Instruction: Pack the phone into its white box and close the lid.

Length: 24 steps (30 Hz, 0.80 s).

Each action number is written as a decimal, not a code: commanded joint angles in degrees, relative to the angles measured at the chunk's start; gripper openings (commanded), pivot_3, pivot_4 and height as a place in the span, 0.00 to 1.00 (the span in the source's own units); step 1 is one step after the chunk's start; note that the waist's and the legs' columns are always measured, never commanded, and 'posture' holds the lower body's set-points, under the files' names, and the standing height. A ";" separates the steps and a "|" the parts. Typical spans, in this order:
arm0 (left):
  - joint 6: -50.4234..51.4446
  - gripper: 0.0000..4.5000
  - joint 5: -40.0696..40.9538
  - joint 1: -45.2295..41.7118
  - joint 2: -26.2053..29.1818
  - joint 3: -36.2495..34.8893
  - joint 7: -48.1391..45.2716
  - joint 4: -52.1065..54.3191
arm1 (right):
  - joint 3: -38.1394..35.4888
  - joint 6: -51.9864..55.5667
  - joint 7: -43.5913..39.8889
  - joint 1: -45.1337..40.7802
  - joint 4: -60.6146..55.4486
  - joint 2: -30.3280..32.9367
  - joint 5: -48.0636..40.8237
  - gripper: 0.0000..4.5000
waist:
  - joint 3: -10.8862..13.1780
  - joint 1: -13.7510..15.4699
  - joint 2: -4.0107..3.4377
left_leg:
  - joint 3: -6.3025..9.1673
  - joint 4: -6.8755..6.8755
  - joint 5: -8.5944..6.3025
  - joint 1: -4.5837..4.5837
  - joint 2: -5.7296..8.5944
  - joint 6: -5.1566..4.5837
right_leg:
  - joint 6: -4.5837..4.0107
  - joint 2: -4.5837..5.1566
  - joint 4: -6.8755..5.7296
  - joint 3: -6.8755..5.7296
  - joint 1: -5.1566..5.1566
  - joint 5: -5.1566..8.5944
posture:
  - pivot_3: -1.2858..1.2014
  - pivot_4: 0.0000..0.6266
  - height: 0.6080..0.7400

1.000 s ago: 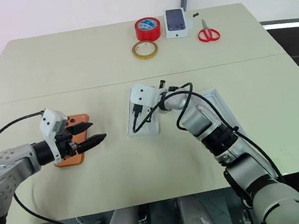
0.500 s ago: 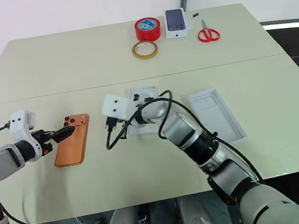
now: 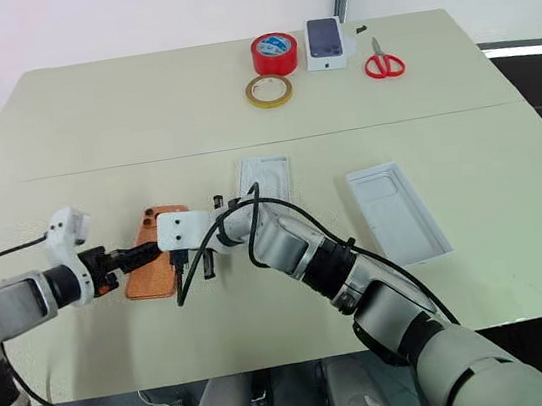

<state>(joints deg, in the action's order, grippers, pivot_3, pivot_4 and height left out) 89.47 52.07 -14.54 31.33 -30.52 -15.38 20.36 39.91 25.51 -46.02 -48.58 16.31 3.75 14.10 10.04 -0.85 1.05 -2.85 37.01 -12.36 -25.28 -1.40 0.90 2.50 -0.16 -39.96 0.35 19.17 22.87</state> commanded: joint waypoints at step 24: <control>2.99 0.47 23.25 -0.65 -1.43 -10.11 17.84 -10.65 | -1.93 -1.96 -1.08 0.28 -2.92 1.91 2.01 0.00 | -0.31 -0.26 0.14 | 0.02 -0.01 -0.01 -0.03 -0.04 0.00 | 0.01 -0.03 0.01 -0.02 0.05 0.00 | 0.52 0.24 1.00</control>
<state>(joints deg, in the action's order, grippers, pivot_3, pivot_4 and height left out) 92.00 72.91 -15.24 29.33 -38.66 1.92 9.07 39.54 23.39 -47.03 -48.27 15.85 5.43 15.69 9.73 -1.10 1.19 -2.83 37.00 -12.36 -25.31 -1.44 0.90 2.50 -0.19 -39.95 0.33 19.22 22.87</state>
